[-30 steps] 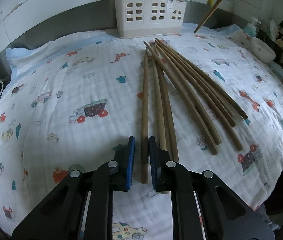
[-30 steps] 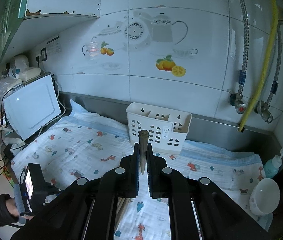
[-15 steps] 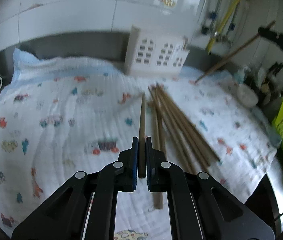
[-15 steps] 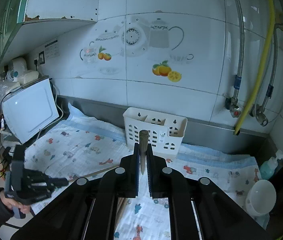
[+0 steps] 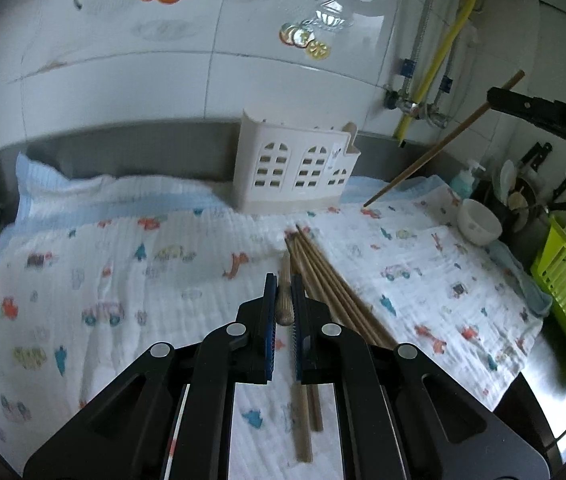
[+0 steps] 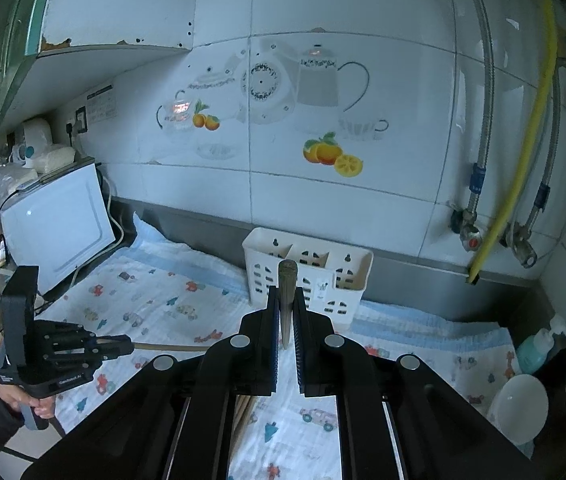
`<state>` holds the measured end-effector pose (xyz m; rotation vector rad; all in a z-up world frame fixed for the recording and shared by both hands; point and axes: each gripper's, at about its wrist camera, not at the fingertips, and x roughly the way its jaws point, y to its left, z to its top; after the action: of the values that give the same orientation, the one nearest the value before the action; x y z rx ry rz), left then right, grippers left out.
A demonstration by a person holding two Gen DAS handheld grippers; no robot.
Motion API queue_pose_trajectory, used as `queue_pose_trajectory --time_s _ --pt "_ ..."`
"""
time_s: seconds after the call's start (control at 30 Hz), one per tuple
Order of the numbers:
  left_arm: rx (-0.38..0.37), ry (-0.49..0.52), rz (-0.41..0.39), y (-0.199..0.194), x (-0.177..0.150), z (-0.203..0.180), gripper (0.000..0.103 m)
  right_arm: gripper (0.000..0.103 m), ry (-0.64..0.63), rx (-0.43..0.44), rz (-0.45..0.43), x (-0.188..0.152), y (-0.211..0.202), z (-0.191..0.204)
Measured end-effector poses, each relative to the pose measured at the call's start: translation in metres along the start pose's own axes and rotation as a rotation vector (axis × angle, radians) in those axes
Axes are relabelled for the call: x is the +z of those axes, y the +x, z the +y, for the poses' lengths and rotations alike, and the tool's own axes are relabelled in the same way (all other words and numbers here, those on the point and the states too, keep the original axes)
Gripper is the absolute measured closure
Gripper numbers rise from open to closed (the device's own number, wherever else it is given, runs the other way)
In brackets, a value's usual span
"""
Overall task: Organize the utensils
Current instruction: 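Lower both held chopsticks into the white holder and open both tools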
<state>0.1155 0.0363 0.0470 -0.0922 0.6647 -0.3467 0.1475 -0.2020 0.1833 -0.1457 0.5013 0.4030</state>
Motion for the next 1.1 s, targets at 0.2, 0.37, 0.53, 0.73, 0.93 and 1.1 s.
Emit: queue_pose_trajectory --time_s 0.2,0.37,0.53,0.73,0.93,1.1 --pt "0.009 0.066 -0.010 0.004 0.034 -0.010 0.098 0.096 0.015 -0.062 -0.045 0.033 0.002 -0.021" --pt "0.011 0.108 -0.020 0.007 0.059 -0.020 0.098 0.096 0.013 -0.109 -0.041 0.056 0.015 -0.034" --pt "0.015 0.135 -0.055 0.004 0.086 -0.026 0.098 0.096 0.015 -0.137 -0.005 0.068 0.045 -0.048" --pt "0.020 0.154 -0.123 -0.005 0.125 -0.032 0.098 0.096 0.031 -0.134 0.055 0.063 0.089 -0.060" --pt "0.032 0.177 -0.237 -0.022 0.177 -0.040 0.098 0.096 0.026 -0.141 0.106 0.050 0.118 -0.063" --pt "0.055 0.184 -0.319 -0.023 0.225 -0.044 0.098 0.096 0.013 -0.142 0.122 0.043 0.128 -0.065"
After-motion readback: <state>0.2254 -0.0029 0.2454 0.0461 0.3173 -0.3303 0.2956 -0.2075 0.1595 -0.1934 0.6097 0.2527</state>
